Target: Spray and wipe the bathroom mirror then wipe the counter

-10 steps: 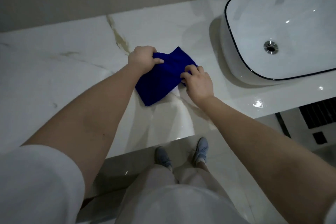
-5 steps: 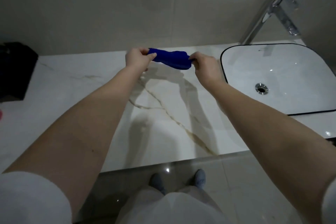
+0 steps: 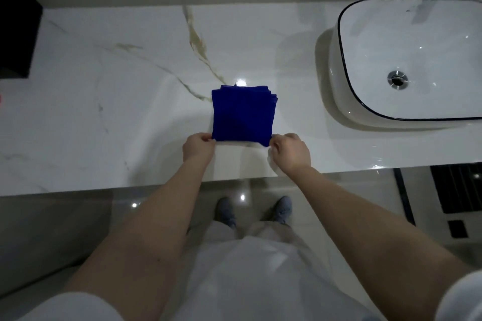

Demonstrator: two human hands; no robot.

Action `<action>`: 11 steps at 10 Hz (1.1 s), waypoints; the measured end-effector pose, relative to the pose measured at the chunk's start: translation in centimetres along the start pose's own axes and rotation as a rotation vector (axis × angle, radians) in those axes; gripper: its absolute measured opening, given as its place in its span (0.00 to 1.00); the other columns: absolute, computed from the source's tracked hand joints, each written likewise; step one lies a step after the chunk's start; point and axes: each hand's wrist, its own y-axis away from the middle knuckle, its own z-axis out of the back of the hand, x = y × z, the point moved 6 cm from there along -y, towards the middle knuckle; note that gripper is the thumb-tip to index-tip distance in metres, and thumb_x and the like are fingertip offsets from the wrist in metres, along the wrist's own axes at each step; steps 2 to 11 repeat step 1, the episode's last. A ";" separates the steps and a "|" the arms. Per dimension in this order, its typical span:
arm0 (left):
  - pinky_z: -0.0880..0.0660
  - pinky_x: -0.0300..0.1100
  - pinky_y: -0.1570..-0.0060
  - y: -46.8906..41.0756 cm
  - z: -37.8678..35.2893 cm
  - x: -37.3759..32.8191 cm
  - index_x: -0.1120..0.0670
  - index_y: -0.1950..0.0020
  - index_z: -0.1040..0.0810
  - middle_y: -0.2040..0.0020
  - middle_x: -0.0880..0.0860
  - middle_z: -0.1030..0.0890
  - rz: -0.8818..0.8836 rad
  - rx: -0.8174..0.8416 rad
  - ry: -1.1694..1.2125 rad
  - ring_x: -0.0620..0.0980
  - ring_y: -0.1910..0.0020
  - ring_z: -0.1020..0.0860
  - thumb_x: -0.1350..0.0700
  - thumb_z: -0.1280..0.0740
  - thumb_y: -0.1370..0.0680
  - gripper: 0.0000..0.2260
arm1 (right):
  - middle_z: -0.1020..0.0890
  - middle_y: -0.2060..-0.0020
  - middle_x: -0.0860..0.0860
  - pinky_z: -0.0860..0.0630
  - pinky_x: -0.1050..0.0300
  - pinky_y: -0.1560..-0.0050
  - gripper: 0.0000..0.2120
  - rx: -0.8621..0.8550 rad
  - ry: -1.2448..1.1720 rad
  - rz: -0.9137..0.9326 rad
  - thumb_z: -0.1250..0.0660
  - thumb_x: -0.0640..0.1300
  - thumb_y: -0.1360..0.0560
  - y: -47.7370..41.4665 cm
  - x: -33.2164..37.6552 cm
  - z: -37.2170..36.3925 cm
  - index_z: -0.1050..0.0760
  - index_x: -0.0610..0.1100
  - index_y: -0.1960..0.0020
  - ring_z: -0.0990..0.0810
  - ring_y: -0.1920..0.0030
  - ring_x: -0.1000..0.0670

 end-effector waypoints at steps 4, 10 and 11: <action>0.33 0.36 0.51 -0.1 0.6 -1.6 0.56 0.35 0.24 0.38 0.54 0.22 -0.021 -0.040 -0.051 0.52 0.42 0.24 0.60 0.36 0.22 0.15 | 0.22 0.47 0.42 0.26 0.54 0.53 0.16 -0.017 0.009 -0.052 0.43 0.43 0.23 -1.1 0.5 2.1 0.22 0.49 0.40 0.22 0.51 0.40; 0.33 0.36 0.51 -0.1 0.6 -1.6 0.56 0.35 0.24 0.38 0.54 0.22 -0.021 -0.040 -0.051 0.52 0.42 0.24 0.60 0.36 0.22 0.15 | 0.22 0.47 0.42 0.26 0.54 0.53 0.16 -0.017 0.009 -0.052 0.43 0.43 0.23 -1.1 0.5 2.1 0.22 0.49 0.40 0.22 0.51 0.40; 0.33 0.36 0.51 -0.1 0.6 -1.6 0.56 0.35 0.24 0.38 0.54 0.22 -0.021 -0.040 -0.051 0.52 0.42 0.24 0.60 0.36 0.22 0.15 | 0.22 0.47 0.42 0.26 0.54 0.53 0.16 -0.017 0.009 -0.052 0.43 0.43 0.23 -1.1 0.5 2.1 0.22 0.49 0.40 0.22 0.51 0.40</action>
